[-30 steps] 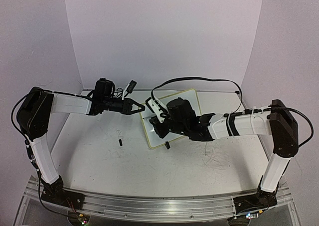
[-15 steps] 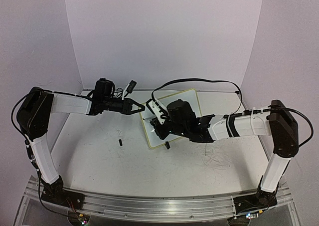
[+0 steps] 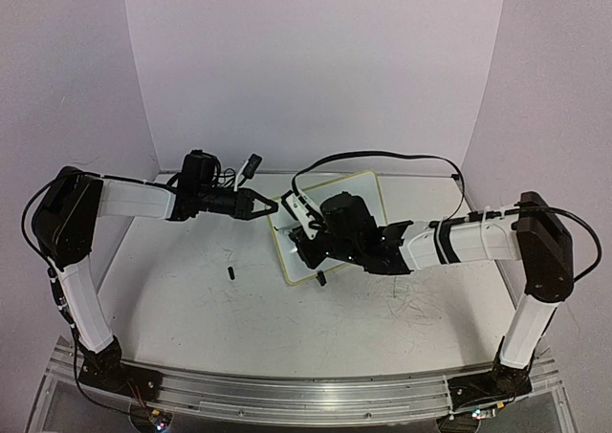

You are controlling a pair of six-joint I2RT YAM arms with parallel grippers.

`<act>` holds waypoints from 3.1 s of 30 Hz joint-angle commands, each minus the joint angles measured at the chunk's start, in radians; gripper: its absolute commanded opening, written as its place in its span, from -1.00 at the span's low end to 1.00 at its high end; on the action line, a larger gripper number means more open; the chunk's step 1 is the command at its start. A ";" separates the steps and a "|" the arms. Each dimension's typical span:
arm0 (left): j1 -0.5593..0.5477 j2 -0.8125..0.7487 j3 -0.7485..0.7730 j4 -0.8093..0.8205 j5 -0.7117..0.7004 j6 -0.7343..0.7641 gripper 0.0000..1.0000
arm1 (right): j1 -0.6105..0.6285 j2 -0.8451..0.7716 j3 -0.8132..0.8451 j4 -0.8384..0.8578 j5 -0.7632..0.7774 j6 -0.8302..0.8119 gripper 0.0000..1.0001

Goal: Write a sentence on the whiteboard

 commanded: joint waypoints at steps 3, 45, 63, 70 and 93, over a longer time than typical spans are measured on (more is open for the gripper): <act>0.005 -0.010 -0.002 -0.012 0.011 0.003 -1.00 | -0.005 -0.041 -0.025 -0.002 0.040 0.016 -1.00; 0.005 -0.019 -0.004 -0.017 0.010 0.008 -1.00 | -0.007 -0.037 -0.011 0.081 0.008 0.040 -1.00; 0.005 -0.019 -0.002 -0.018 0.013 0.008 -1.00 | -0.015 -0.018 0.005 0.079 0.022 0.031 -1.00; 0.005 -0.019 -0.002 -0.017 0.013 0.008 -1.00 | -0.017 -0.001 0.014 0.079 0.025 0.031 -1.00; 0.005 -0.019 -0.002 -0.019 0.014 0.008 -1.00 | -0.016 -0.010 -0.027 0.061 -0.007 0.061 -1.00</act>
